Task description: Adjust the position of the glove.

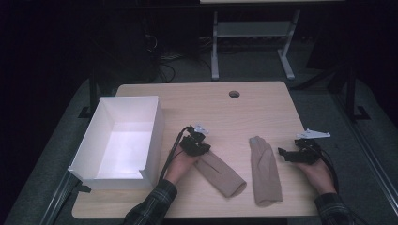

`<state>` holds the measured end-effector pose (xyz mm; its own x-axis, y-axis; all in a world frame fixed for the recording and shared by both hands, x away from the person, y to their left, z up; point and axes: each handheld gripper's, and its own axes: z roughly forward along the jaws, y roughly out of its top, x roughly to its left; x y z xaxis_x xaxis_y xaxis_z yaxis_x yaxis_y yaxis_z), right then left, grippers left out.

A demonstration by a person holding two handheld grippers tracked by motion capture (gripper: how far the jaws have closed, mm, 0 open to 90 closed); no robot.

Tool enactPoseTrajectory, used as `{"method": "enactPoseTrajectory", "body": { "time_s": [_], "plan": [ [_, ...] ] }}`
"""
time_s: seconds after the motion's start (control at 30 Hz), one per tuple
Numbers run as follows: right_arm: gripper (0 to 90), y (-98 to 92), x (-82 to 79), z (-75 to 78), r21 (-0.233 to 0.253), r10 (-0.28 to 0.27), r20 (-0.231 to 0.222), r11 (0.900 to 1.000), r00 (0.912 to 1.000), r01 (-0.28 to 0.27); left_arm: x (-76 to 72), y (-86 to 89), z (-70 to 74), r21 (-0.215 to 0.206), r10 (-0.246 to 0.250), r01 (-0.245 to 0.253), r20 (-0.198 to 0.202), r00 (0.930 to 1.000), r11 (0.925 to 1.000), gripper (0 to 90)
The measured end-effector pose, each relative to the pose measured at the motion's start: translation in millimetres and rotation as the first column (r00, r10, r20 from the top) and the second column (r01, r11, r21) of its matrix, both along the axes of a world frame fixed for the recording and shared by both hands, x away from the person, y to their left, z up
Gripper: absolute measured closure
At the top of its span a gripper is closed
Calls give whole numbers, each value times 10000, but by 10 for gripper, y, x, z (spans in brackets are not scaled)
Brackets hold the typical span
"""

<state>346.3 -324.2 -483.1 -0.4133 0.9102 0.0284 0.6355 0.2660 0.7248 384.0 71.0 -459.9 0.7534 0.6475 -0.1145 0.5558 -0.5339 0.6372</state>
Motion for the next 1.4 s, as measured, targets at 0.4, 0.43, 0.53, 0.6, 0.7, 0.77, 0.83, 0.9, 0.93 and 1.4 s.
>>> {"method": "enactPoseTrajectory", "body": {
  "time_s": [0.4,0.43,0.53,0.6,0.7,0.77,0.83,0.9,0.93,1.4],
  "plan": [
    [167,1,-1,0,-2,1,1,10000,10000,-1,242,-379,-13,-241,-649,652,138,9978,9976,888],
    [167,1,-1,0,-3,0,0,10000,10000,0,224,-391,1,-281,-695,698,137,9975,9972,888],
    [166,0,0,0,-2,5,3,10000,10000,-5,118,-413,75,-637,-936,951,265,9953,9934,889],
    [167,1,0,0,-1,7,3,10000,10000,-7,25,-441,126,-826,-1226,1251,351,9918,9887,891],
    [167,2,-1,0,-2,3,-1,10000,10000,-3,-116,-493,159,-801,-1809,1832,352,9829,9798,892],
    [167,2,-1,0,2,6,-2,10000,10000,-6,-222,-529,146,-959,-2089,2105,265,9776,9729,892],
    [166,2,-1,0,1,2,-3,10000,10000,-2,-317,-540,108,-1062,-2298,2294,91,9732,9675,892],
    [167,2,0,0,0,9,0,10000,10000,-9,-413,-538,45,-998,-2482,2461,-89,9687,9641,892],
    [167,1,0,0,-2,11,2,10000,10000,-11,-446,-537,22,-1036,-2508,2478,-163,9679,9633,893],
    [167,4,-2,0,9,5,-7,10000,10000,-5,-824,-294,7,-375,-3208,3191,-527,9457,9470,892]
  ]
}}
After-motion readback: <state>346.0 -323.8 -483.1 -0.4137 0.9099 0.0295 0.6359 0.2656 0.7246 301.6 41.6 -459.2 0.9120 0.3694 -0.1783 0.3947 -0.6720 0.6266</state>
